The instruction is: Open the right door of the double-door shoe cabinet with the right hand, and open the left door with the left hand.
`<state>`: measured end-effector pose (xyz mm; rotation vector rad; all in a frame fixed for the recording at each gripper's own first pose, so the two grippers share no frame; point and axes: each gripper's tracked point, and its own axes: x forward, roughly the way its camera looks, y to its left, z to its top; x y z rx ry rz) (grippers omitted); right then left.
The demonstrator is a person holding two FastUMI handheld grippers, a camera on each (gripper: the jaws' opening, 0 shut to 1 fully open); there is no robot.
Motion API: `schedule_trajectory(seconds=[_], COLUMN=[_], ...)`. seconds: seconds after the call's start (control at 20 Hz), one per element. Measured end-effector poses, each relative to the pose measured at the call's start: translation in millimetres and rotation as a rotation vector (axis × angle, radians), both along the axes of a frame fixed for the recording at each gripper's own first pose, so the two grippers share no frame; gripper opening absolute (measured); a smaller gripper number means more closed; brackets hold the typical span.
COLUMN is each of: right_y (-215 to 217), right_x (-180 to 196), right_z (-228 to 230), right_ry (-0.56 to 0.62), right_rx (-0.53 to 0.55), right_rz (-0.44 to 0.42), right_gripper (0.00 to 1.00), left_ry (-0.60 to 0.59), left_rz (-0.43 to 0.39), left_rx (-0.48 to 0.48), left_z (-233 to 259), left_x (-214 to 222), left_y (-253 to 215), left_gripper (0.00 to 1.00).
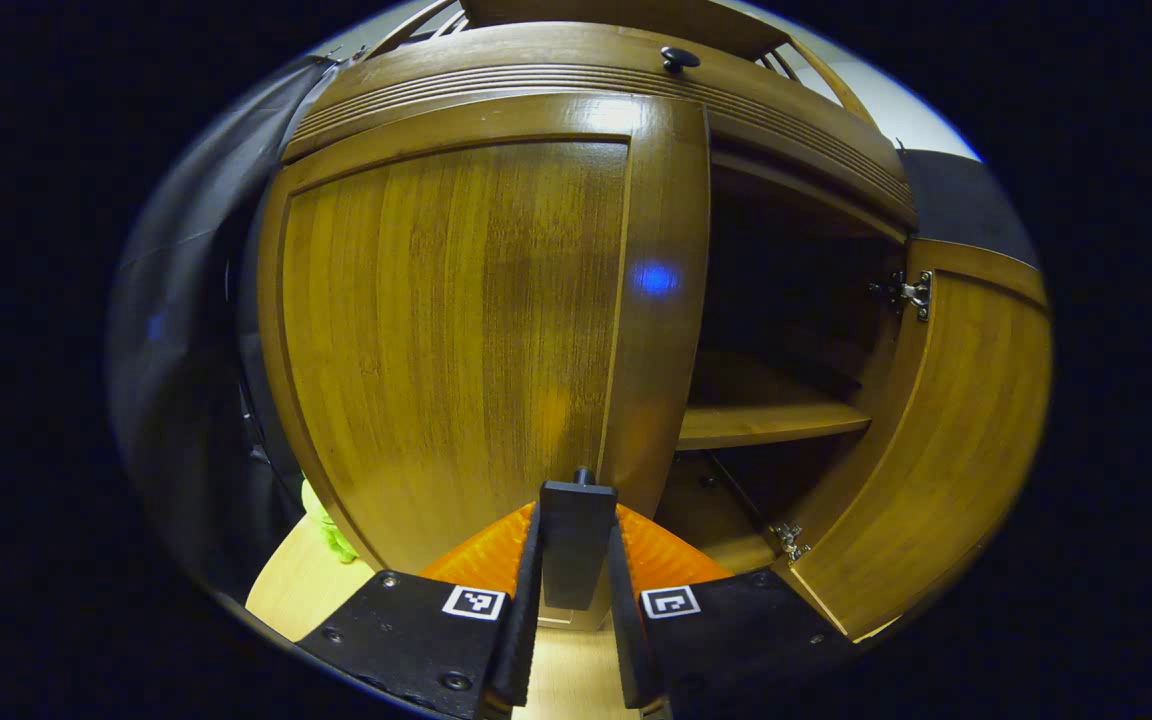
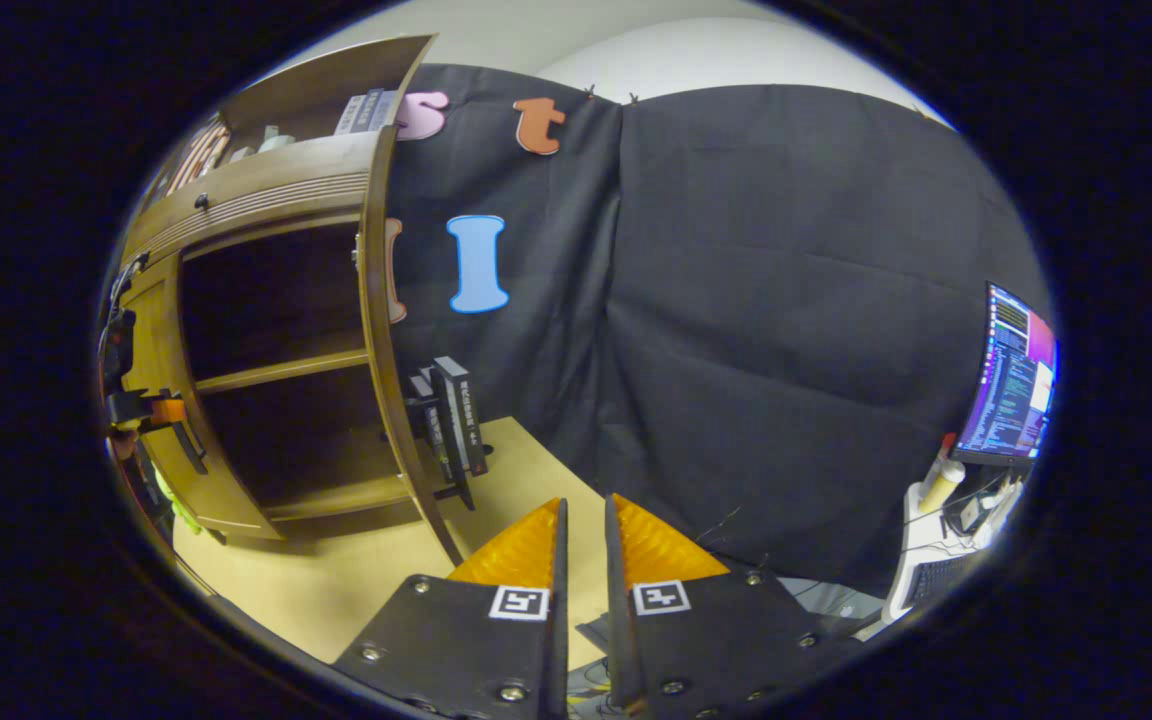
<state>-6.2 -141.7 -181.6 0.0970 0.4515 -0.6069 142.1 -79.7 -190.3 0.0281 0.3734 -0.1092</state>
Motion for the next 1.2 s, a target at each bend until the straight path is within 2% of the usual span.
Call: schedule_trajectory(seconds=[0.1,0.15,0.5,0.7,0.8,1.05,1.2], right_y=[5.4,9.2,32.8,43.1,45.2,58.7,65.2], right_x=[8.9,14.5,45.3,58.0,61.3,68.3,65.8], right_z=[-3.2,-4.3,-8.2,-16.0,-16.6,-25.4,-32.9], right_ry=[0.002,0.003,-0.008,-0.007,-0.008,-0.012,0.001], right_rx=[0.010,0.015,0.045,0.087,0.096,0.149,0.161], right_rz=[0.032,0.051,0.142,0.168,0.172,0.178,0.179], right_gripper=[0.17,0.17,0.17,0.17,0.17,0.17,0.17], left_ry=[0.004,0.004,-0.010,-0.025,-0.032,-0.038,-0.041], left_rz=[0.004,0.005,0.009,0.016,0.021,0.025,0.031], left_rx=[-0.007,-0.010,-0.015,-0.027,-0.031,-0.044,-0.054], left_z=[-0.3,-0.8,0.7,2.0,2.8,2.8,2.8], left_x=[-0.7,-0.3,0.0,0.5,1.8,1.2,1.8], left_y=[-0.2,-0.1,0.3,0.5,0.4,0.4,0.1], left_gripper=[0.33,0.36,0.35,0.33,0.38,0.33,0.35])
